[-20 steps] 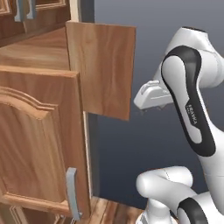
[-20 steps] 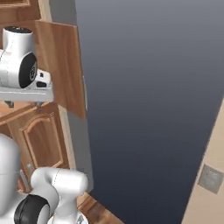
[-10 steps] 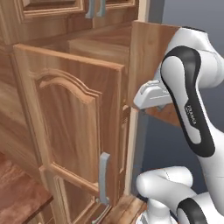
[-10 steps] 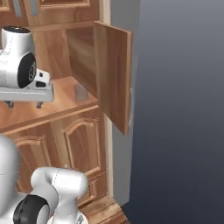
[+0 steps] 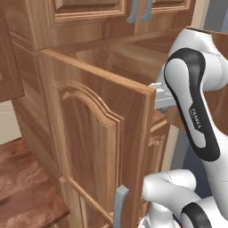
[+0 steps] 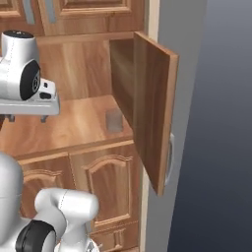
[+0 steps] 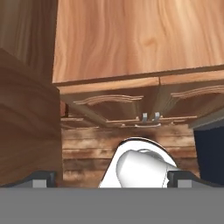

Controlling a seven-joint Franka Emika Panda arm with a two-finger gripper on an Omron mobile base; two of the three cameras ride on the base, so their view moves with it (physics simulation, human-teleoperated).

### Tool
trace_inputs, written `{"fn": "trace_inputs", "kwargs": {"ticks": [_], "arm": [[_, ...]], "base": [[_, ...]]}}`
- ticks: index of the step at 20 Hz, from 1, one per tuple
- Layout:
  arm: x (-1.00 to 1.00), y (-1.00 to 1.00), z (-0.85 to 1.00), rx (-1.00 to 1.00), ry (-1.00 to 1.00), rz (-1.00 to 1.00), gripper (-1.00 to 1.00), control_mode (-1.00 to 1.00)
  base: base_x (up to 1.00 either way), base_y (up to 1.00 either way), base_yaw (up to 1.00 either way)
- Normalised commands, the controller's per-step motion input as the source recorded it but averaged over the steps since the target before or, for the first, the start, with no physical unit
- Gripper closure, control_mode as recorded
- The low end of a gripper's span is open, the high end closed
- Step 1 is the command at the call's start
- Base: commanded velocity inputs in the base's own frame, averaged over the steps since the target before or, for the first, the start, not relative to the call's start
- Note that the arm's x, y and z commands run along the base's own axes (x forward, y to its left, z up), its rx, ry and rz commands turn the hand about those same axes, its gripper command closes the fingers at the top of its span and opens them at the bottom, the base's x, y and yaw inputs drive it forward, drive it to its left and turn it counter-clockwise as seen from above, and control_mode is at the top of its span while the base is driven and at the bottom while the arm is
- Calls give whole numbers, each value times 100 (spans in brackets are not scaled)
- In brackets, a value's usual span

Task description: There is a bowl on the dining counter. Grab a lemon wedge from the fridge and place it in the bowl. Then get the liquor bottle and glass cup from the cabinet and place them next to the bowl.

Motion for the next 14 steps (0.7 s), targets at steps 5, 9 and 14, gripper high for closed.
{"fn": "trace_inputs", "kwargs": {"ticks": [5, 9, 14], "arm": [[0, 0, 0, 0, 0, 0, -100, 100], [0, 0, 0, 0, 0, 0, -100, 100], [0, 0, 0, 0, 0, 0, -100, 100]], "base": [[33, -39, 39], [18, -59, 32], [46, -23, 22]]}}
